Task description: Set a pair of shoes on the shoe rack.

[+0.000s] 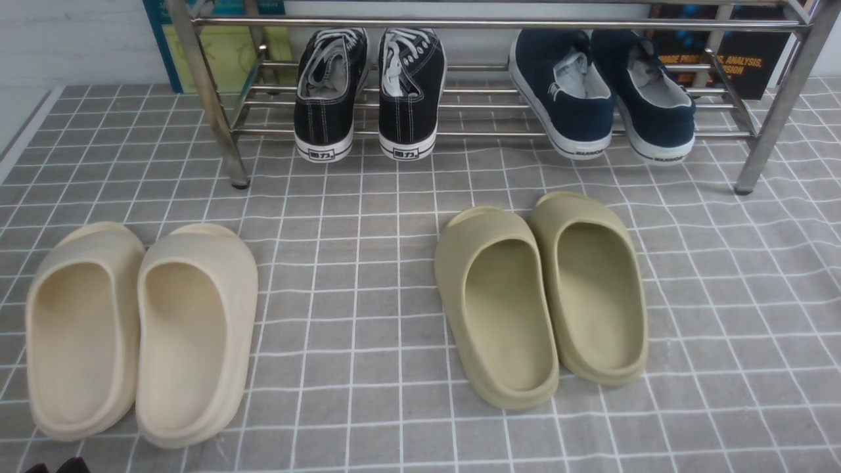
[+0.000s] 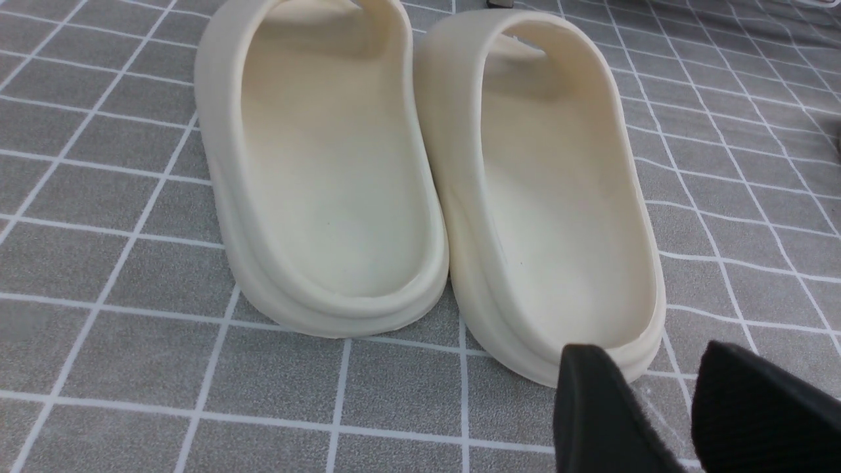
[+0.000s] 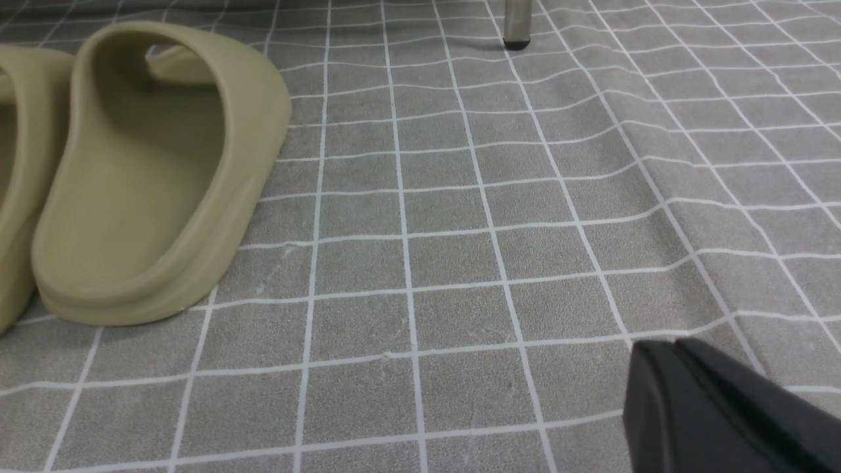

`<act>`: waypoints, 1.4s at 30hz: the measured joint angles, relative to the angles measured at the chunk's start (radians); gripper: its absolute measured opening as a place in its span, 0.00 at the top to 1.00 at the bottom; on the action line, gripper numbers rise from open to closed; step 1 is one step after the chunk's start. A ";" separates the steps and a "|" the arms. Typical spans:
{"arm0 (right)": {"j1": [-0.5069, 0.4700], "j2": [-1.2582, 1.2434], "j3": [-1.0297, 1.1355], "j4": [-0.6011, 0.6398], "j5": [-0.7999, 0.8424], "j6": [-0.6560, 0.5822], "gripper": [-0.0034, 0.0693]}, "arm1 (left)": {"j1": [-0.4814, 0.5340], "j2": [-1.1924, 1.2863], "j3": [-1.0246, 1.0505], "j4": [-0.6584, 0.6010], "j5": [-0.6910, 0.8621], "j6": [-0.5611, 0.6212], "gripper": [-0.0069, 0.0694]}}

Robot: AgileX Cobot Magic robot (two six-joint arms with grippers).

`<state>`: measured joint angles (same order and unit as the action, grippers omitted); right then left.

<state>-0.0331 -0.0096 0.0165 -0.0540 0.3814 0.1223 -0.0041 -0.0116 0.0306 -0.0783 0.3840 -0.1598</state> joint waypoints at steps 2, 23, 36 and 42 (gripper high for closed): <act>0.000 0.000 0.000 0.000 0.000 0.000 0.94 | 0.000 0.000 0.000 0.000 0.000 0.000 0.60; 0.000 0.000 0.000 -0.001 0.000 0.000 0.91 | 0.000 0.000 0.000 0.000 0.000 0.000 0.60; 0.000 0.000 0.000 -0.001 0.000 0.000 0.90 | 0.000 0.000 0.000 0.000 0.000 0.000 0.60; 0.000 0.000 0.000 -0.001 0.000 0.000 0.90 | 0.000 0.000 0.000 0.000 0.000 0.000 0.60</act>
<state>-0.0331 -0.0096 0.0165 -0.0552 0.3814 0.1223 -0.0041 -0.0116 0.0306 -0.0783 0.3840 -0.1598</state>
